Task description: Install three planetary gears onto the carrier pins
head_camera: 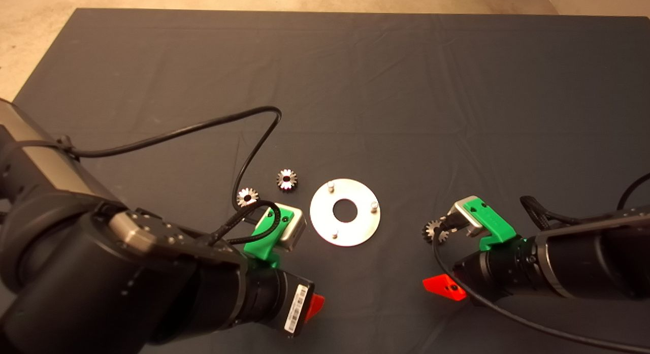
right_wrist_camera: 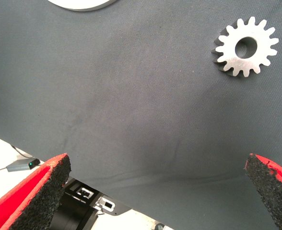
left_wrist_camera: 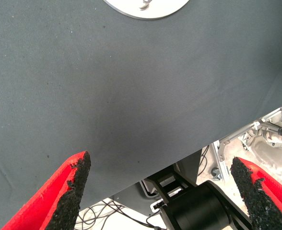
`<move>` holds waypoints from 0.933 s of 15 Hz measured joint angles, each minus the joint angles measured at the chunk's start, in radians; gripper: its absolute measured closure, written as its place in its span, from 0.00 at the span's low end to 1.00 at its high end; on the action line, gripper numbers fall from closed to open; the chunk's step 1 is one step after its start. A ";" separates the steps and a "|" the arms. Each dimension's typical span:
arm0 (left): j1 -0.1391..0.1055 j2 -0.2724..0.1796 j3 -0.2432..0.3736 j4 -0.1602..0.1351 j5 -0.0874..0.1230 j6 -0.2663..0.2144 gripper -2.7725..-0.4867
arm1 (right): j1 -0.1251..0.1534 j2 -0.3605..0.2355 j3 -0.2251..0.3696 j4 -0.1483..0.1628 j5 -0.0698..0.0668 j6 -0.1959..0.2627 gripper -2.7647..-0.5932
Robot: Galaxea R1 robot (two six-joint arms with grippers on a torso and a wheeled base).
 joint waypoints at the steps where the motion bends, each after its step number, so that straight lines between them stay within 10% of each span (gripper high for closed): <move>1: 0.000 0.000 0.000 0.000 0.000 0.000 0.31 | 0.000 0.000 0.000 0.000 0.000 0.000 0.02; 6: 0.000 -0.059 0.000 0.001 -0.001 0.099 0.31 | 0.000 0.005 0.000 0.000 0.000 -0.003 0.02; 11: 0.002 -0.259 -0.016 0.024 0.000 0.486 0.31 | 0.005 0.015 0.000 0.000 -0.001 -0.003 0.02; 14: 0.098 -0.317 -0.090 0.145 0.003 0.632 0.31 | 0.005 0.054 0.000 0.001 0.000 -0.003 0.02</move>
